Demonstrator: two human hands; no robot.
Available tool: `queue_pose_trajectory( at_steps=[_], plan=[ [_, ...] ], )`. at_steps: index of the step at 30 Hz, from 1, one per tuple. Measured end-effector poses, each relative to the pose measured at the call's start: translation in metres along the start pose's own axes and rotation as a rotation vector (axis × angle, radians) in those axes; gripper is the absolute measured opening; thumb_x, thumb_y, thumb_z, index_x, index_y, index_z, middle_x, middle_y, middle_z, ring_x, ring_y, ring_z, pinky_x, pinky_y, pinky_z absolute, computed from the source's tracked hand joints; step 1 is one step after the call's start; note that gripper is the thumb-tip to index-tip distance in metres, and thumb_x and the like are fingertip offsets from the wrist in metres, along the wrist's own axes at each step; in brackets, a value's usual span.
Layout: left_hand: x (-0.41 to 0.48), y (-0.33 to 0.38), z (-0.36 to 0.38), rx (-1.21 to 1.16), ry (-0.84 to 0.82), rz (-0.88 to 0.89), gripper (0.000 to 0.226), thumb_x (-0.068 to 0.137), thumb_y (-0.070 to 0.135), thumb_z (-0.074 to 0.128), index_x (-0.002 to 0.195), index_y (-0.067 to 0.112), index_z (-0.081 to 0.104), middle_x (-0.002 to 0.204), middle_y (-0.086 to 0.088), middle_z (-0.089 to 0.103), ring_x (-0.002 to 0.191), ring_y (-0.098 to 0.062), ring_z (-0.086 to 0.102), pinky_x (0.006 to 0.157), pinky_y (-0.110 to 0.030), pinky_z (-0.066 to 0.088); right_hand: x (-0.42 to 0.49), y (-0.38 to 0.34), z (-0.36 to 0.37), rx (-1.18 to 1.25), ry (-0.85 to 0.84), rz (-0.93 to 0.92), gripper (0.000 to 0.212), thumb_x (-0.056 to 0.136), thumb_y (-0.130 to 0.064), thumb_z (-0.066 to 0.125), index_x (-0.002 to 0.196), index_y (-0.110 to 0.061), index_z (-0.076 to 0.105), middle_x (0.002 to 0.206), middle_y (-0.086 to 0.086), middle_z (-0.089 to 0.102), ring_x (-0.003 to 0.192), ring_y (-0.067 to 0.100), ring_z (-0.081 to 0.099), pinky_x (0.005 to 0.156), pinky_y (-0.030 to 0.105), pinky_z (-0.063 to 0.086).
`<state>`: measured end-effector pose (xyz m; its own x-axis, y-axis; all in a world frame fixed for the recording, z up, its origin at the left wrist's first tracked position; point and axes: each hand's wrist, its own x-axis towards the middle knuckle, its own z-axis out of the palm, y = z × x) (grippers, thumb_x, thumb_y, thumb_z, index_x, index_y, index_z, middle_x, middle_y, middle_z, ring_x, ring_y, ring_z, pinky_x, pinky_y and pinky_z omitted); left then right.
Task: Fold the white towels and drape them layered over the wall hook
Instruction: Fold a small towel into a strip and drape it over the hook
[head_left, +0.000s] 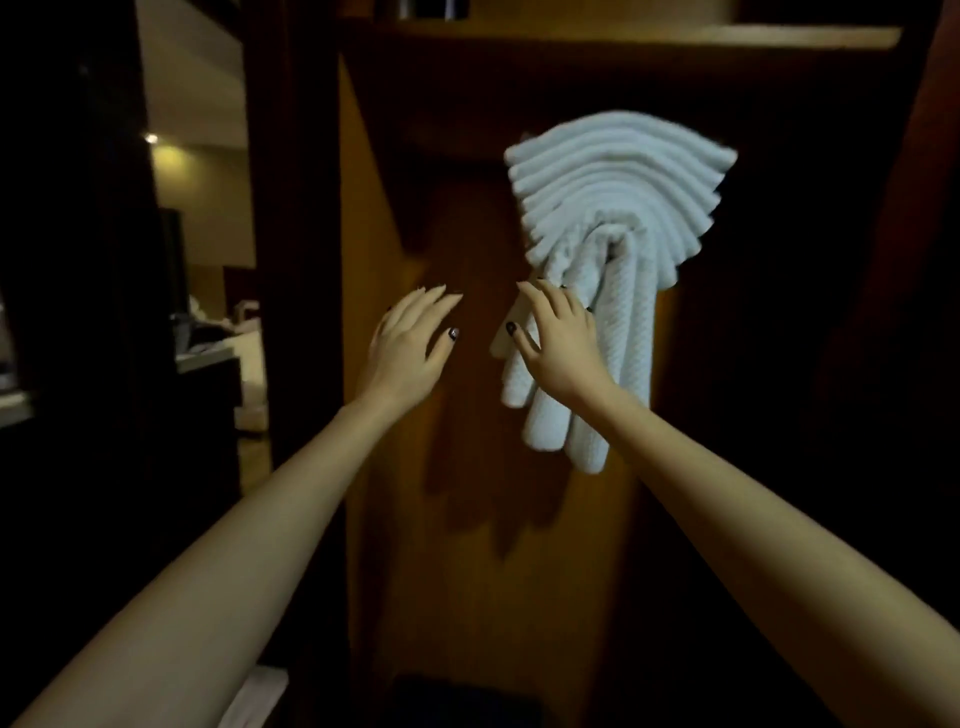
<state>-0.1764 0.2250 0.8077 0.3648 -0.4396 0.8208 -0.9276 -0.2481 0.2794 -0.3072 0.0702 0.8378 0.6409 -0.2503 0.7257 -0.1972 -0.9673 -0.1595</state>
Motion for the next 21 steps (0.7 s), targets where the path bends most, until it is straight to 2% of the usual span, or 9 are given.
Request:
queue_pose_trajectory(
  at_steps=[6, 10, 15, 21],
  plan=[
    [-0.167, -0.042, -0.045, 0.165, -0.177, -0.185, 0.045, 0.102, 0.027, 0.045, 0.147, 0.023, 0.040, 0.156, 0.002, 0.033, 0.147, -0.019, 0.019, 0.120, -0.045, 0.016, -0.108, -0.077, 0.077, 0.118, -0.255, -0.035, 0.054, 0.103, -0.038, 0.038, 0.153, -0.024, 0.024, 0.161, 0.006, 0.021, 0.150, 0.030, 0.009, 0.120, 0.054, 0.012],
    [-0.270, -0.076, -0.083, 0.237, -0.234, -0.331, 0.046, 0.101, 0.024, 0.047, 0.147, 0.022, 0.040, 0.156, 0.000, 0.033, 0.147, -0.020, 0.021, 0.120, -0.043, 0.015, -0.162, -0.136, 0.131, 0.175, -0.449, -0.093, 0.054, 0.104, -0.038, 0.037, 0.154, -0.024, 0.021, 0.162, 0.007, 0.016, 0.150, 0.030, 0.005, 0.121, 0.055, 0.010],
    [-0.391, -0.108, -0.132, 0.374, -0.368, -0.520, 0.050, 0.100, 0.026, 0.048, 0.149, 0.021, 0.037, 0.156, 0.000, 0.032, 0.146, -0.020, 0.021, 0.120, -0.042, 0.016, -0.232, -0.227, 0.197, 0.224, -0.635, -0.169, 0.054, 0.103, -0.033, 0.041, 0.153, -0.022, 0.024, 0.160, 0.010, 0.021, 0.148, 0.032, 0.013, 0.119, 0.053, 0.015],
    [-0.535, -0.143, -0.202, 0.447, -0.395, -0.790, 0.049, 0.099, 0.024, 0.048, 0.147, 0.019, 0.039, 0.154, 0.000, 0.036, 0.144, -0.021, 0.026, 0.118, -0.041, 0.019, -0.310, -0.340, 0.276, 0.267, -0.888, -0.308, 0.056, 0.104, -0.035, 0.039, 0.155, -0.019, 0.020, 0.161, 0.012, 0.017, 0.147, 0.033, 0.013, 0.117, 0.052, 0.015]
  ],
)
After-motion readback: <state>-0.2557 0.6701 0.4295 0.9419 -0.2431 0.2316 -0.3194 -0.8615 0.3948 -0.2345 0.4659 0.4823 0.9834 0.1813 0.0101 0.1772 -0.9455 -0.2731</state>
